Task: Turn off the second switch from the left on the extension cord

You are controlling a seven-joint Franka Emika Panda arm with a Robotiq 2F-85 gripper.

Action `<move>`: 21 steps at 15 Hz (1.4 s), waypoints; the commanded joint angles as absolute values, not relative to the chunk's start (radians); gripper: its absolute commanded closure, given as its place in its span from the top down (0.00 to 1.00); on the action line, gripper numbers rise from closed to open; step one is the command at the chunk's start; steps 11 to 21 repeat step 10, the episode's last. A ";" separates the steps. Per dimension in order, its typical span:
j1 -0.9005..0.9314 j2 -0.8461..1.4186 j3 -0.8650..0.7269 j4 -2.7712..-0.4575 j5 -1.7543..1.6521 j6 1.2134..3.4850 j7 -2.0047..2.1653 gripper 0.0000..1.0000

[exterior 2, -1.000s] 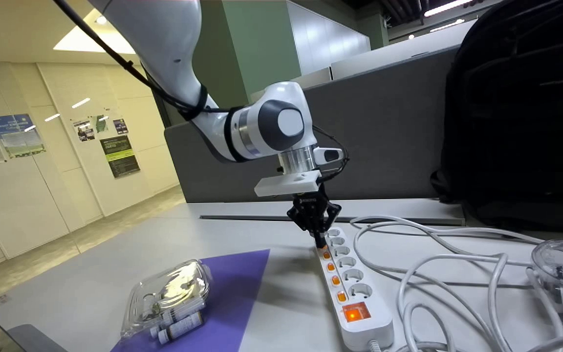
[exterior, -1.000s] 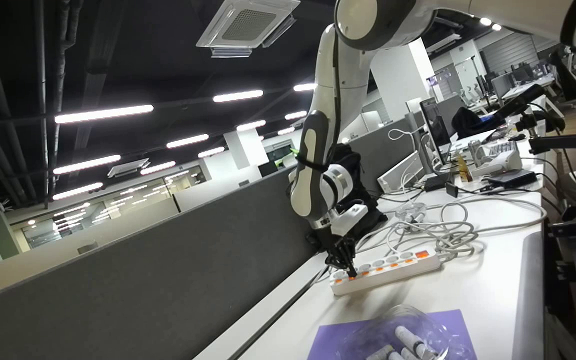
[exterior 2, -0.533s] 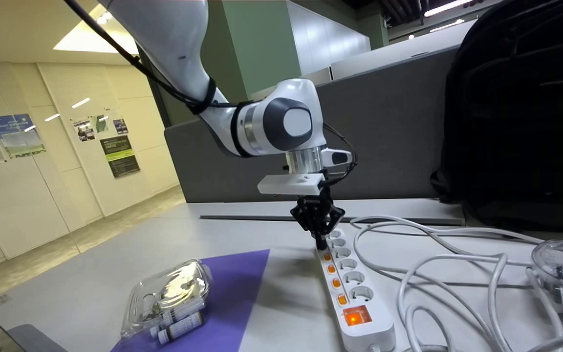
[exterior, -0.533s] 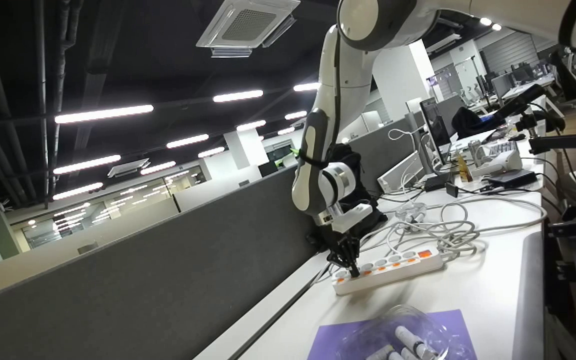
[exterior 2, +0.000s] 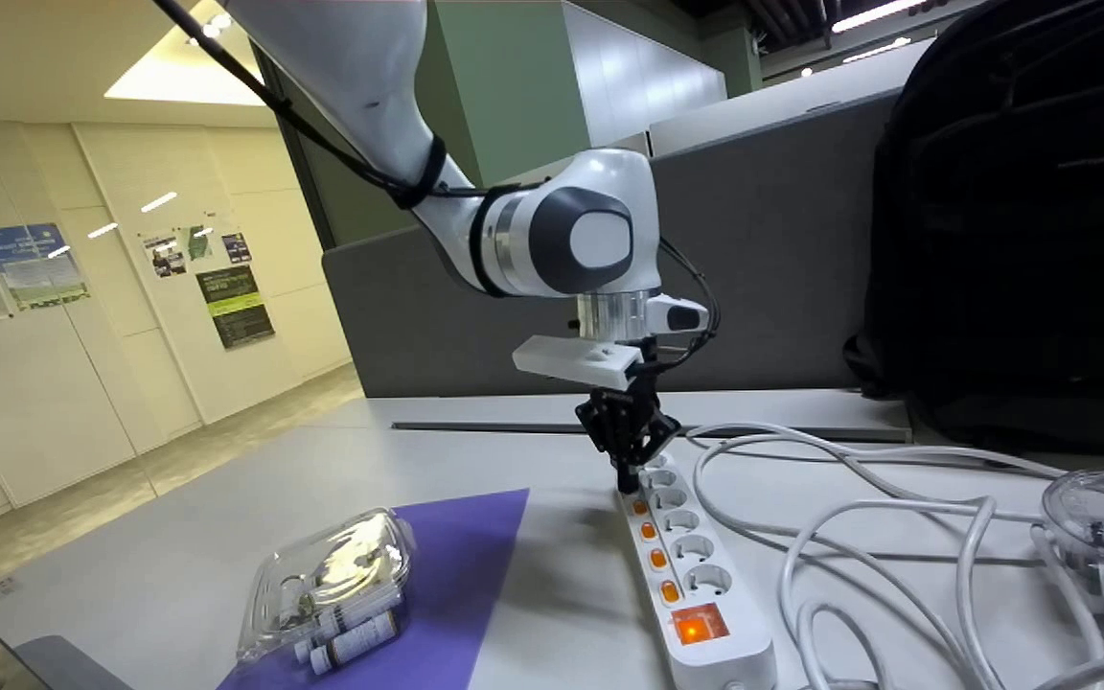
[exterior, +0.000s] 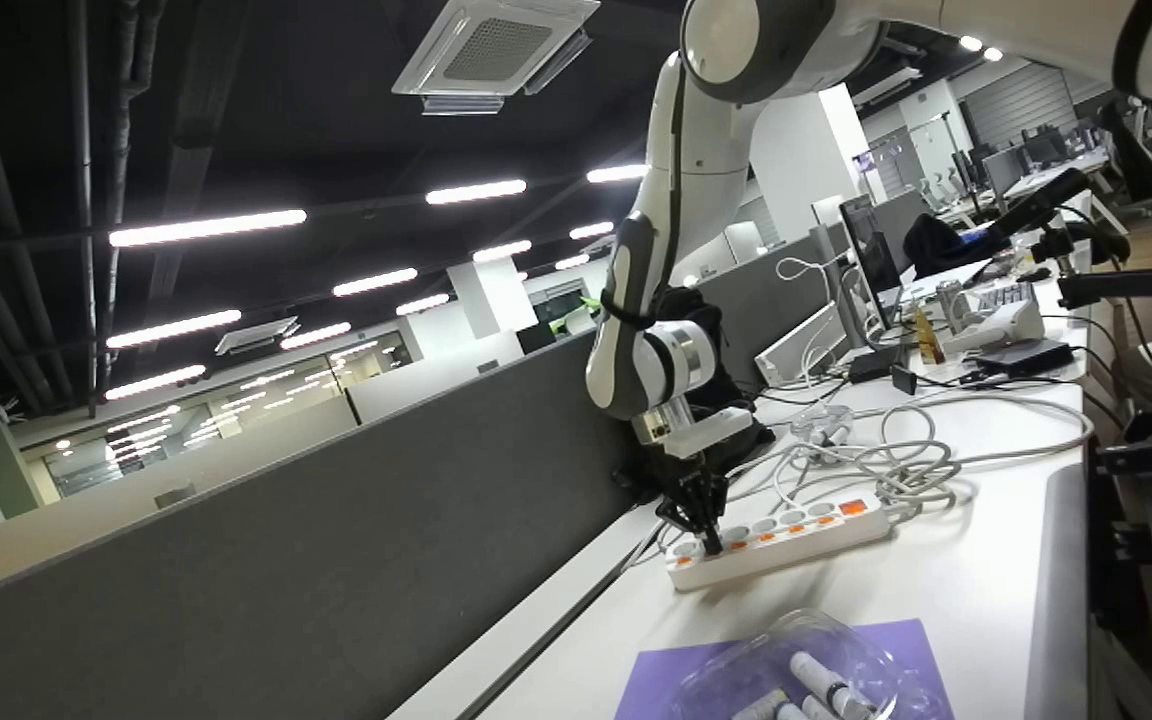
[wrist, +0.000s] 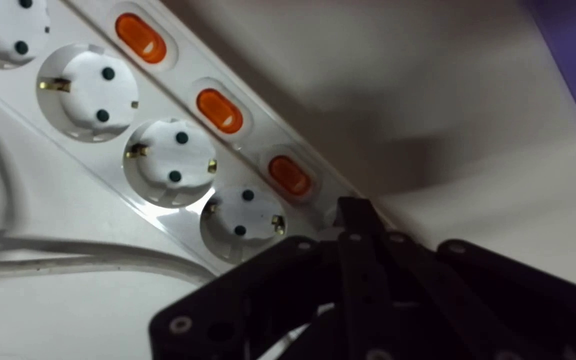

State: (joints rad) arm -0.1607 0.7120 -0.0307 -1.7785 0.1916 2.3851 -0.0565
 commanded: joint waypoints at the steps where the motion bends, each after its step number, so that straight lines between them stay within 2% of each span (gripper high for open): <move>1: -0.192 0.736 -0.001 -1.769 0.234 2.361 -0.062 0.00; 10: -0.148 0.505 0.010 -1.940 0.231 2.464 -0.046 0.00; 21: -0.148 0.505 0.010 -1.940 0.231 2.464 -0.046 0.00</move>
